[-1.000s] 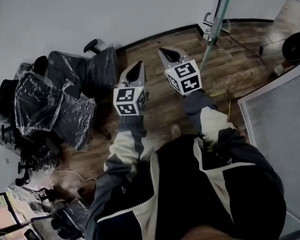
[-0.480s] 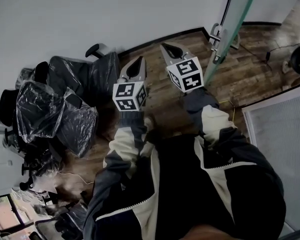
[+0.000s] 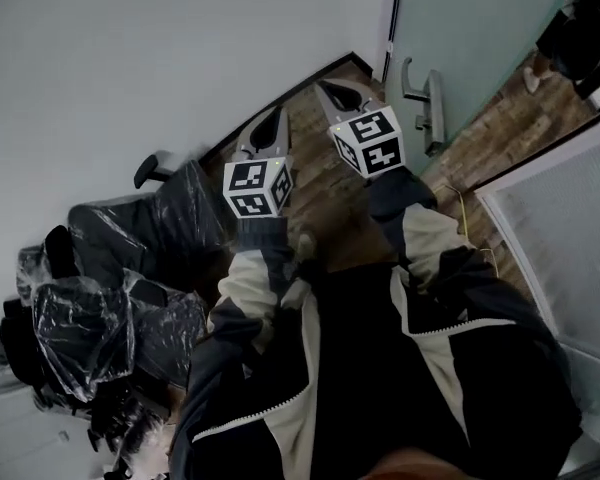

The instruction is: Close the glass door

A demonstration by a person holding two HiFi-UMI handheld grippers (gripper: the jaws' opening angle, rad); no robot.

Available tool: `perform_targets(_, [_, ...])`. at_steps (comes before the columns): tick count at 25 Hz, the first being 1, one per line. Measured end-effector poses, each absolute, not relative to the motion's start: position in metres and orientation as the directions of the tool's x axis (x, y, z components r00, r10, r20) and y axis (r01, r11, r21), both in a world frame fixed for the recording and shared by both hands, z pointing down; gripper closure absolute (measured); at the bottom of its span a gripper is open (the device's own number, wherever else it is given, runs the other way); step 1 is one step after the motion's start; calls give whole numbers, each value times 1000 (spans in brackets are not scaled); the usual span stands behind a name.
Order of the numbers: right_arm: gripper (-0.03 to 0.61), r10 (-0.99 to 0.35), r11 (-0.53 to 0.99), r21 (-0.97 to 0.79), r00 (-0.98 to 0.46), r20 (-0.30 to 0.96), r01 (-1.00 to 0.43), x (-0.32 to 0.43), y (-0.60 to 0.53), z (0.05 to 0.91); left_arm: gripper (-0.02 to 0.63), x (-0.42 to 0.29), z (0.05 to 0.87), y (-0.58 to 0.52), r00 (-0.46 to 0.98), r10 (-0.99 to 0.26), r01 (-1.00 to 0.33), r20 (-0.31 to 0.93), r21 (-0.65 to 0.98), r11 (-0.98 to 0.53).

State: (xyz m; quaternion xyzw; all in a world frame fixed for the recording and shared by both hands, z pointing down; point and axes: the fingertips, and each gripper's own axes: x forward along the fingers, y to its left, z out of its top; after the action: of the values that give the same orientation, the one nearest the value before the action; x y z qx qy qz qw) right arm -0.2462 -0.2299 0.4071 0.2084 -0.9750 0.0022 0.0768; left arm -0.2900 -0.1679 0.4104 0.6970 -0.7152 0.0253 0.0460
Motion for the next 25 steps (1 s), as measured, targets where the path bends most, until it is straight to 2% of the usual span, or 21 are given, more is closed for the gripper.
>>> perform_targets(7, [574,-658,746,19,-732,177,-666,-239,-302,408,611,-305,411,-255,271,-955,-962,119,27,-270])
perform_targets(10, [574,-729,669,-11,-660,180,-743,-218,-316,410,611,-283,410,-286,404,-908,-915,113,50,-401])
perform_targets(14, [574,-812,560,-10,-551,192,-828,-171,-322,412,610,-219,413,-310,573,-811,-819,117,52,-571])
perform_targets(19, [574,-872,459,5,-450,194,-888,-117,-320,404,610,-163,412,-320,673,-729,-738,127,55,-672])
perform_targets(25, [574,-909,379,57,-359,212,-924,-86,-306,405,609,-135,408,-316,735,-669,-677,108,61,-734])
